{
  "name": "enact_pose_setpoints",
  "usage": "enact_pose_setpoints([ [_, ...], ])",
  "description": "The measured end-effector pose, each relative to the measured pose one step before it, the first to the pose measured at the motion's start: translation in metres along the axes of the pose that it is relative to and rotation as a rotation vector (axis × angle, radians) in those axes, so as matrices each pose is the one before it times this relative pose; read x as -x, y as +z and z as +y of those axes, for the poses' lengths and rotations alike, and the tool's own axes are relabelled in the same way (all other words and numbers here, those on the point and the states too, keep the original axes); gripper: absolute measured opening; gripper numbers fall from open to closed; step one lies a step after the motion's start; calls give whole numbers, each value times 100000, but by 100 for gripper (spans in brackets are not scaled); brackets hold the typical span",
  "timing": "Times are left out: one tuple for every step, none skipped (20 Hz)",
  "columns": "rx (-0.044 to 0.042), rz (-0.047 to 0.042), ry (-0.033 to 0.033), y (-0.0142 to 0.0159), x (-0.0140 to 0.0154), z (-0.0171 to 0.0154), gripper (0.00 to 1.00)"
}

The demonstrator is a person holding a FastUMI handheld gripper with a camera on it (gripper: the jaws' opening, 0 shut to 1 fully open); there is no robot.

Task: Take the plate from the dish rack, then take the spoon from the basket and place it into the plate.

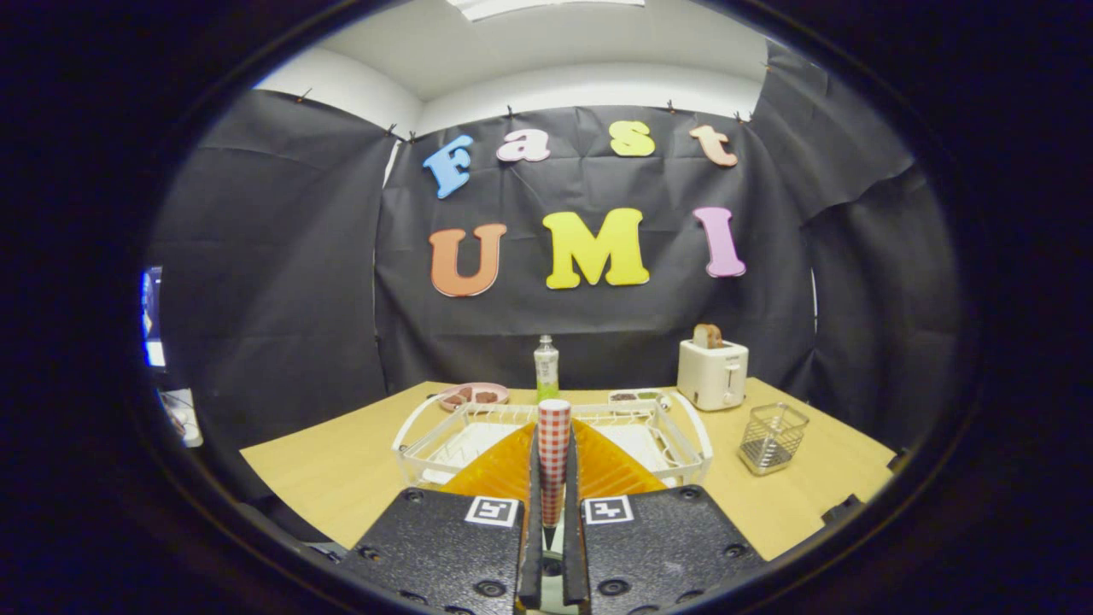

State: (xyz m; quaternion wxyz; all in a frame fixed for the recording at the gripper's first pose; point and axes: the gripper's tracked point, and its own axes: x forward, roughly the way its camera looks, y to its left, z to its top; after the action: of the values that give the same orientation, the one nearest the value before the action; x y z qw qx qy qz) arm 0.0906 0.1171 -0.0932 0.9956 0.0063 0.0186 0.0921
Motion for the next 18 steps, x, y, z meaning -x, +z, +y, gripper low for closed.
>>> enact_pose_setpoints([
  [-266, -314, -694, -353, -33, -503, 15],
  [-101, -778, -848, -159, 34, -373, 15],
  [353, -1058, -351, -153, -143, -189, 15],
  [653, -249, -748, -294, -113, -289, 15],
  [716, 80, -1046, -482, -79, -452, 15],
  [183, 565, -1034, -450, -135, -458, 15],
  [-85, 739, -433, -440, -136, -253, 16],
  [88, 1006, -859, -430, -127, -433, 16],
  [5, 1191, -648, -422, -49, -430, 16],
  [-291, 717, -460, -221, -86, -307, 16],
  [5, 469, -264, -233, 46, -253, 17],
  [527, -182, 3, -10, 1, -182, 17],
  [805, 122, -565, 26, 146, -370, 19],
  [420, -19, -1082, -89, 72, -471, 19],
  [403, 63, -871, -25, 63, -455, 20],
  [-113, 250, -402, -20, 127, -349, 20],
  [131, 793, -990, -71, 109, -402, 21],
  [215, 116, -1983, 297, 218, -710, 24],
])
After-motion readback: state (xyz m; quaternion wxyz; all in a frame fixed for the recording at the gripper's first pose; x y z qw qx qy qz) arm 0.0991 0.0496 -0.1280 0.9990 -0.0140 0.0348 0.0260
